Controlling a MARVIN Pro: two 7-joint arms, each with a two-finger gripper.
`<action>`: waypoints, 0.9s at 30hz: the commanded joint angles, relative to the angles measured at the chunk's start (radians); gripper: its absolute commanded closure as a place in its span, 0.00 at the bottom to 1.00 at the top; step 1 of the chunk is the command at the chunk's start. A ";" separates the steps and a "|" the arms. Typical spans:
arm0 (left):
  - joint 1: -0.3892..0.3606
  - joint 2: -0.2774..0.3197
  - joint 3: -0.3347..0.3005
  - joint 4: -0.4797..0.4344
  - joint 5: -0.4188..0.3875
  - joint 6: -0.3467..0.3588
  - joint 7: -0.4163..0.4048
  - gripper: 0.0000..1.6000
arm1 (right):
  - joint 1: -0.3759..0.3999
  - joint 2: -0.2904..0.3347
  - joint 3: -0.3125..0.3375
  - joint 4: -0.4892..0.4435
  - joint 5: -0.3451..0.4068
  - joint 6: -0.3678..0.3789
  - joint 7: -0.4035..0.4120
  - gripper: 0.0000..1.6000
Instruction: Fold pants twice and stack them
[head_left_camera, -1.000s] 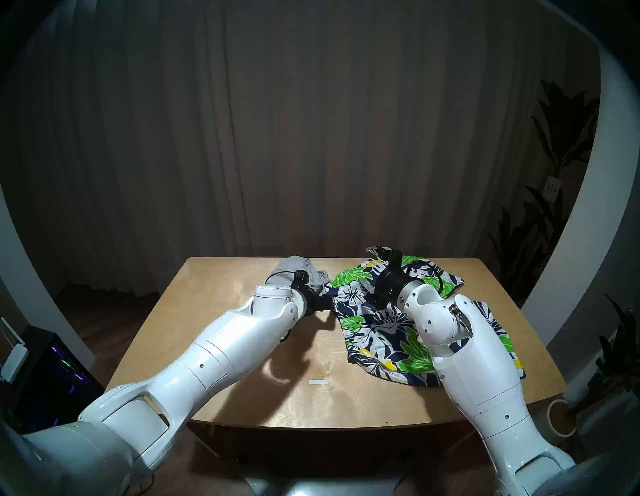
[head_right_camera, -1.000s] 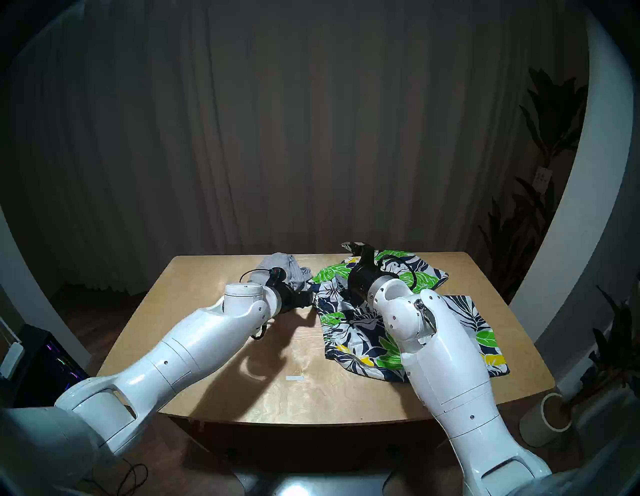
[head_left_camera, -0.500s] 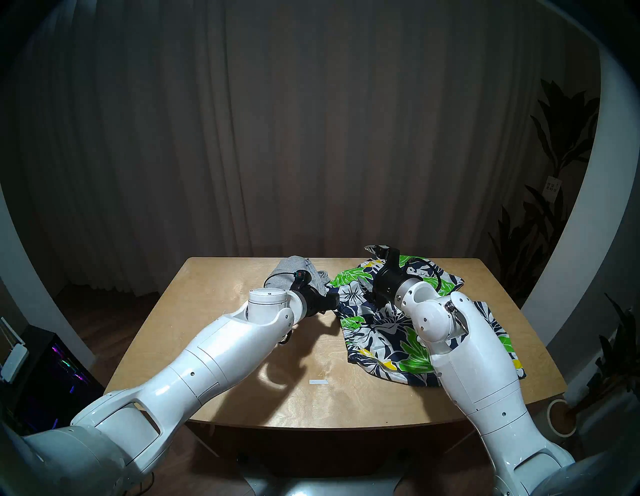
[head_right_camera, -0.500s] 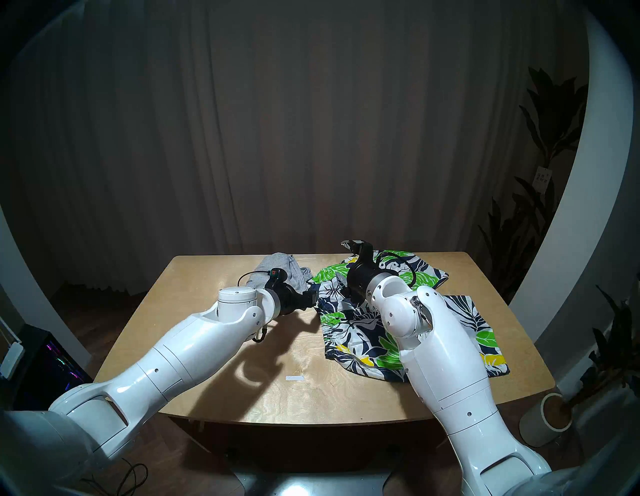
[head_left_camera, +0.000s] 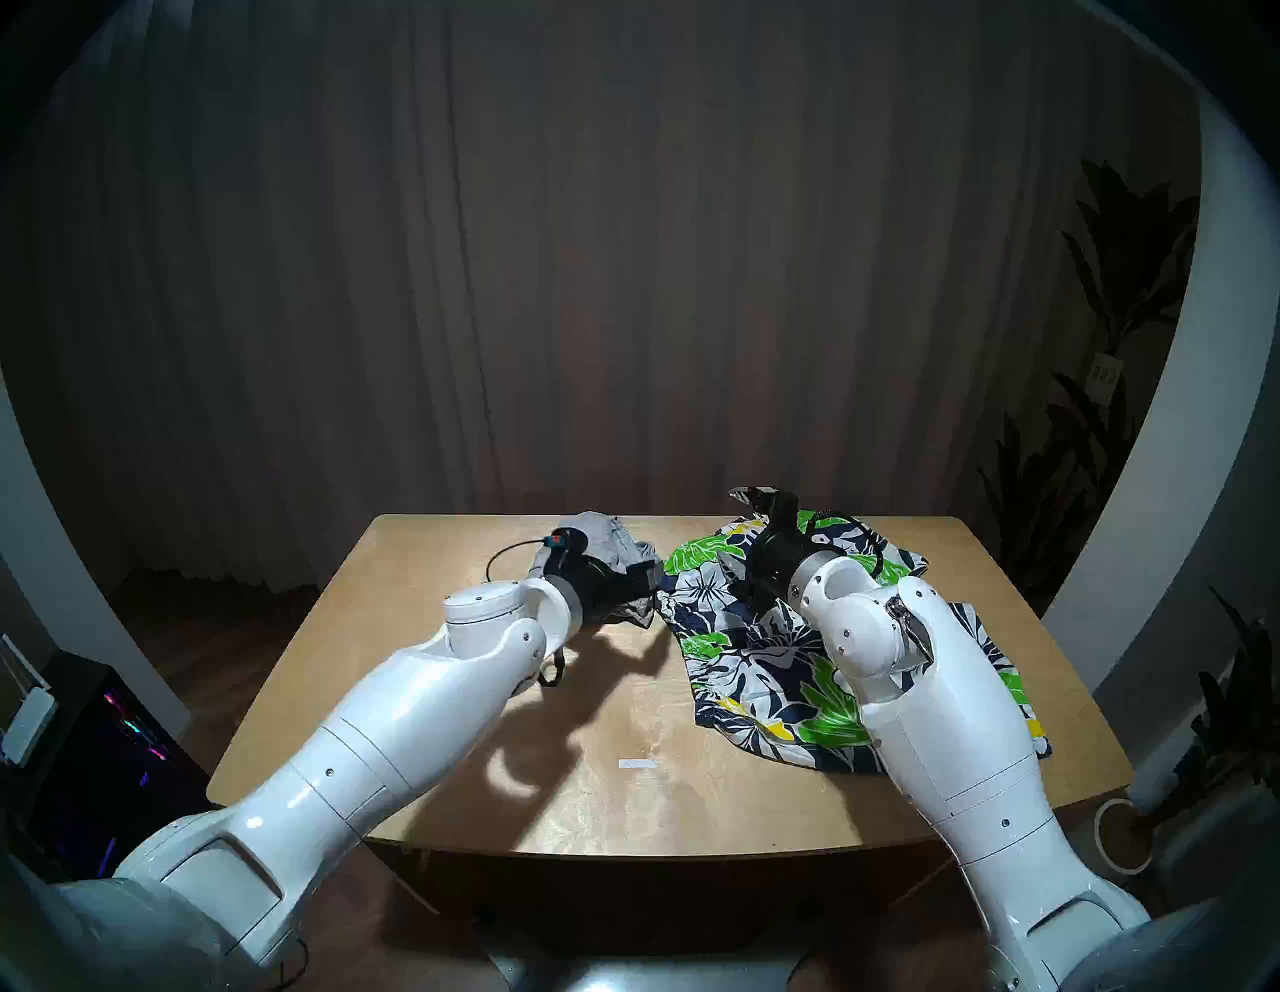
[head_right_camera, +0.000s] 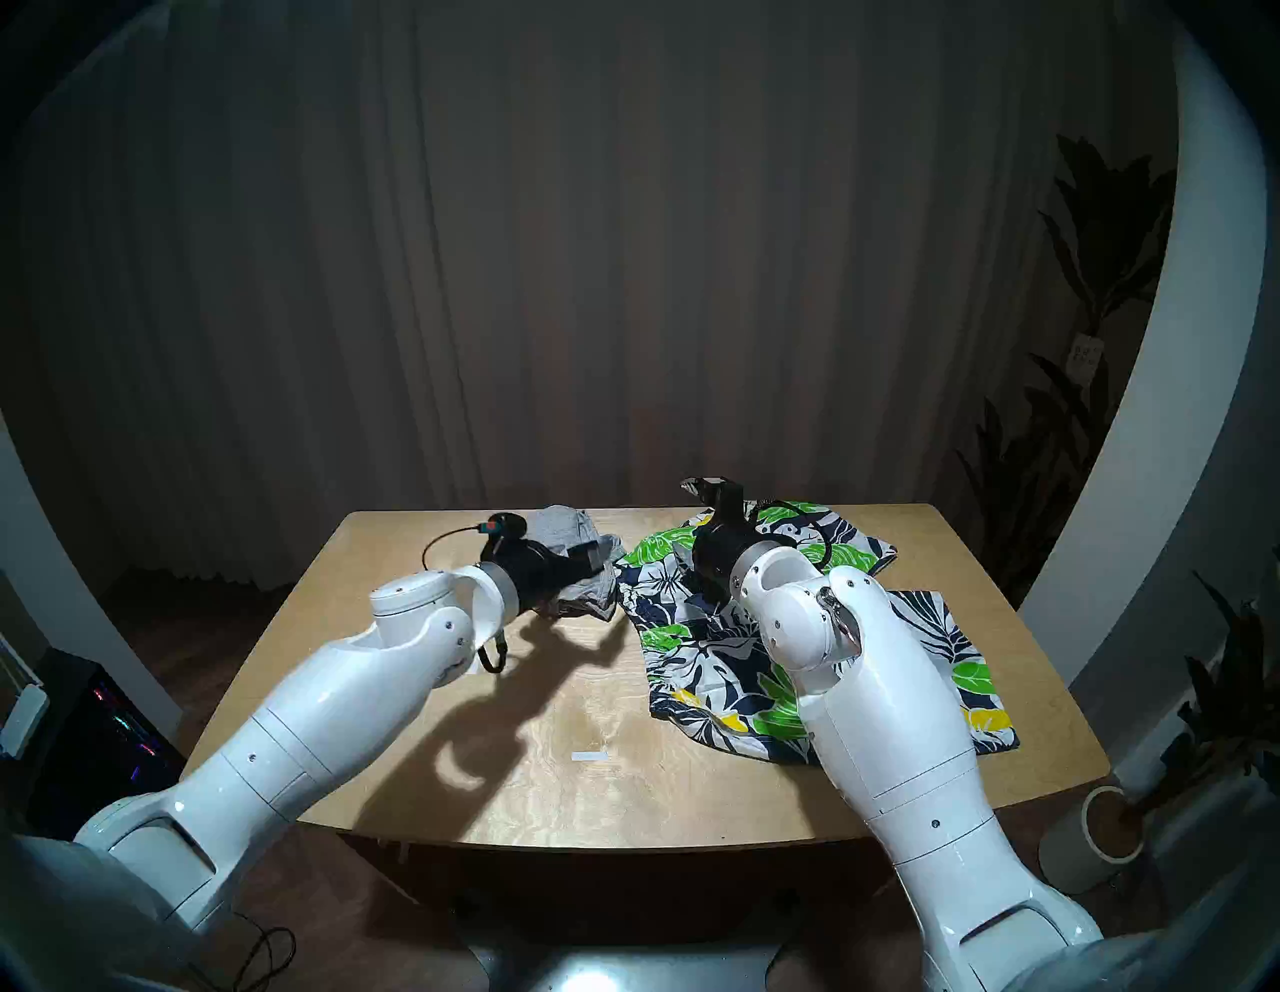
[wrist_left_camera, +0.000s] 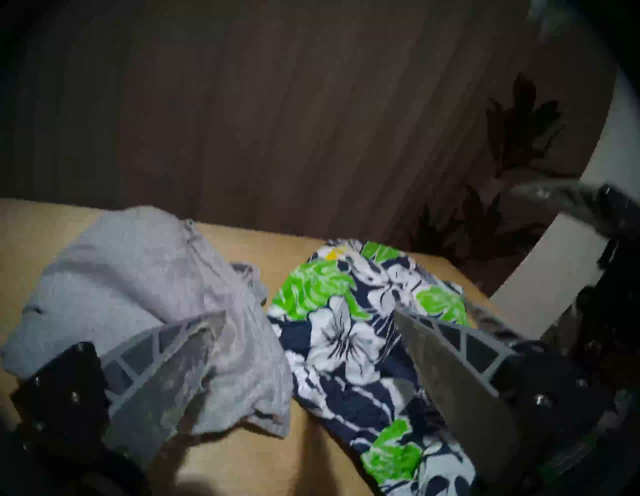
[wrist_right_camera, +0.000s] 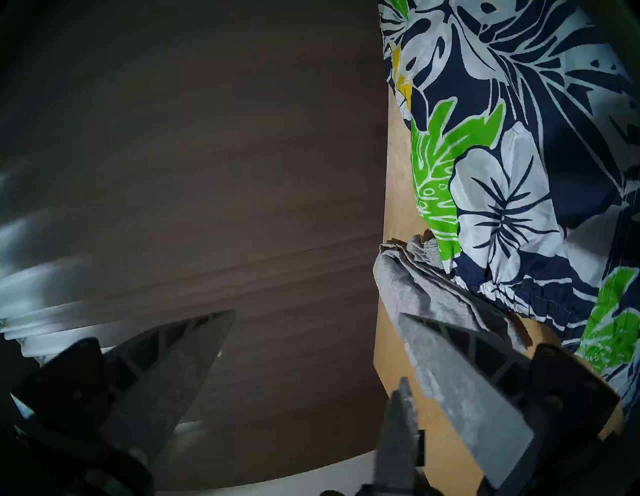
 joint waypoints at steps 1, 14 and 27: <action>0.079 0.080 -0.147 -0.119 -0.102 -0.089 -0.046 0.00 | 0.013 0.001 -0.004 -0.043 -0.005 0.000 -0.007 0.00; 0.254 0.188 -0.263 -0.213 -0.296 -0.172 -0.135 0.00 | -0.053 0.048 0.016 -0.185 -0.030 -0.017 -0.041 0.00; 0.454 0.241 -0.315 -0.298 -0.500 -0.125 -0.270 0.00 | -0.205 0.126 0.148 -0.369 -0.003 -0.038 -0.098 0.00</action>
